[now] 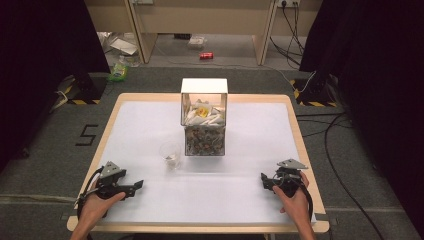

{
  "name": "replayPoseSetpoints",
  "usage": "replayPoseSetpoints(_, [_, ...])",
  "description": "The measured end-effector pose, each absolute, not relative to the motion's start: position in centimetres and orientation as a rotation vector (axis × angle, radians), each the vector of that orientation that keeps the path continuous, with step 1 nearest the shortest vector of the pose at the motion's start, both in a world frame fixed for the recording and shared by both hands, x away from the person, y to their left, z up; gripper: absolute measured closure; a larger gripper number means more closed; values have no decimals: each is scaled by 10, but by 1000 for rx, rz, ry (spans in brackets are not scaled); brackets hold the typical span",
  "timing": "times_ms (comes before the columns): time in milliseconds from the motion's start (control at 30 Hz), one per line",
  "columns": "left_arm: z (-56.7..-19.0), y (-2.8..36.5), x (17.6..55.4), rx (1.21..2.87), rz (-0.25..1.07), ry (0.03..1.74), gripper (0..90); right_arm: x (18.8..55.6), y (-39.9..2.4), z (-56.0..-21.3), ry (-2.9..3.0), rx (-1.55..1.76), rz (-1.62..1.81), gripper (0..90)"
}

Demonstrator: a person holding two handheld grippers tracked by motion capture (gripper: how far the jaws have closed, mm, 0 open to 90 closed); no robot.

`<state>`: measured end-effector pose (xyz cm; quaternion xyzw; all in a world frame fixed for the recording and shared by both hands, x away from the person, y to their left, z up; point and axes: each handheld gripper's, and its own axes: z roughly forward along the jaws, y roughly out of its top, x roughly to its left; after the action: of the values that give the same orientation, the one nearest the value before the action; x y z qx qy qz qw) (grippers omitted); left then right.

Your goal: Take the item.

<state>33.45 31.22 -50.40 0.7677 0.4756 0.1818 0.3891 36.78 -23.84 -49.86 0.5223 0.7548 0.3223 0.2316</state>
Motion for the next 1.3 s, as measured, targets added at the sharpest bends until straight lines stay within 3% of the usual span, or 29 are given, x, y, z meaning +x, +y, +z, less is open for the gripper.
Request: replayPoseSetpoints(1300, [-519, 313, 294, 1875, 598, 1191, 154, 367, -238, -499, 2072, 1445, 888, 140])
